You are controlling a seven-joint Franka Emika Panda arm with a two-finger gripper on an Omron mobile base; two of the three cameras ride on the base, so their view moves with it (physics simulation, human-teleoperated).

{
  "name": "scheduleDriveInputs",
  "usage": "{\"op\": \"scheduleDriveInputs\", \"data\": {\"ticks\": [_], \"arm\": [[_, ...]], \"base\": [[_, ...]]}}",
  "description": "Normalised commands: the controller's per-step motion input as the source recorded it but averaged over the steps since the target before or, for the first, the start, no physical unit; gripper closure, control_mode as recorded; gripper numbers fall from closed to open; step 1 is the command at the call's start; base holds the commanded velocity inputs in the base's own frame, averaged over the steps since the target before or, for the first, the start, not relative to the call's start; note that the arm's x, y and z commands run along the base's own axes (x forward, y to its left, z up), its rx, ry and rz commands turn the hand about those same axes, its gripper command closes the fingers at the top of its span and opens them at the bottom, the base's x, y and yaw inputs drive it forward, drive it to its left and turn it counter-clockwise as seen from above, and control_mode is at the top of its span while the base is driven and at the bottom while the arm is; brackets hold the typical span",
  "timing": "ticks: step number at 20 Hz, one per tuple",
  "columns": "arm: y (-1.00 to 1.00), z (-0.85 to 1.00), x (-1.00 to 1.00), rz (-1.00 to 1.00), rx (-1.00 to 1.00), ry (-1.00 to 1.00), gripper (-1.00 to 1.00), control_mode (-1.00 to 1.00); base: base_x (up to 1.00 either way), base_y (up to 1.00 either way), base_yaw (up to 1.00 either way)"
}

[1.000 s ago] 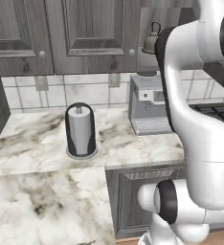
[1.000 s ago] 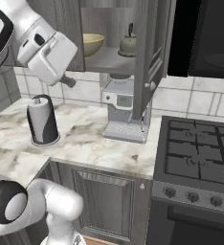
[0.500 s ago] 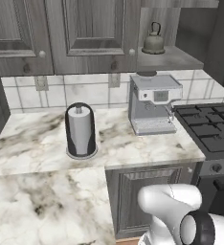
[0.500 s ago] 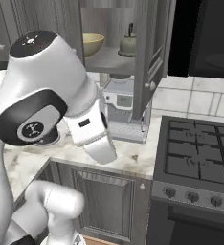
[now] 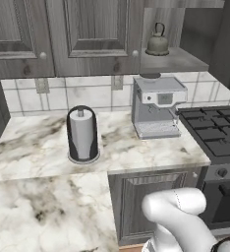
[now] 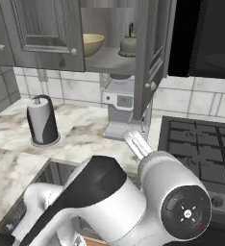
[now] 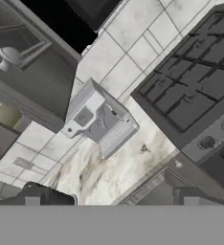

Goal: Pick the mug and place it in the sink. Pick the bowl and place it in the open cabinet and then close the cabinet.

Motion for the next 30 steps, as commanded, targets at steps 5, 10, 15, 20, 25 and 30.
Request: {"op": "scheduleDriveInputs", "data": {"ticks": [5,10,15,20,25,30], "arm": [[-0.49,0.01,0.82,0.39,0.15,-0.1,-1.0,-1.0],[-0.32,0.0,0.89,0.27,0.09,-0.06,-1.0,-1.0],[-0.26,0.0,0.59,0.24,0.07,-0.15,-1.0,-1.0],[-0.15,0.03,0.33,0.13,0.07,-0.12,-1.0,-1.0],[0.0,0.18,0.06,-0.05,0.04,-0.04,-1.0,-1.0],[0.05,0.25,0.18,-0.2,0.0,0.08,-1.0,-1.0]], "base": [[0.0,0.0,0.0],[0.0,0.0,0.0],[0.0,0.0,0.0],[0.0,0.0,0.0],[0.0,0.0,0.0],[0.0,0.0,0.0]]}}
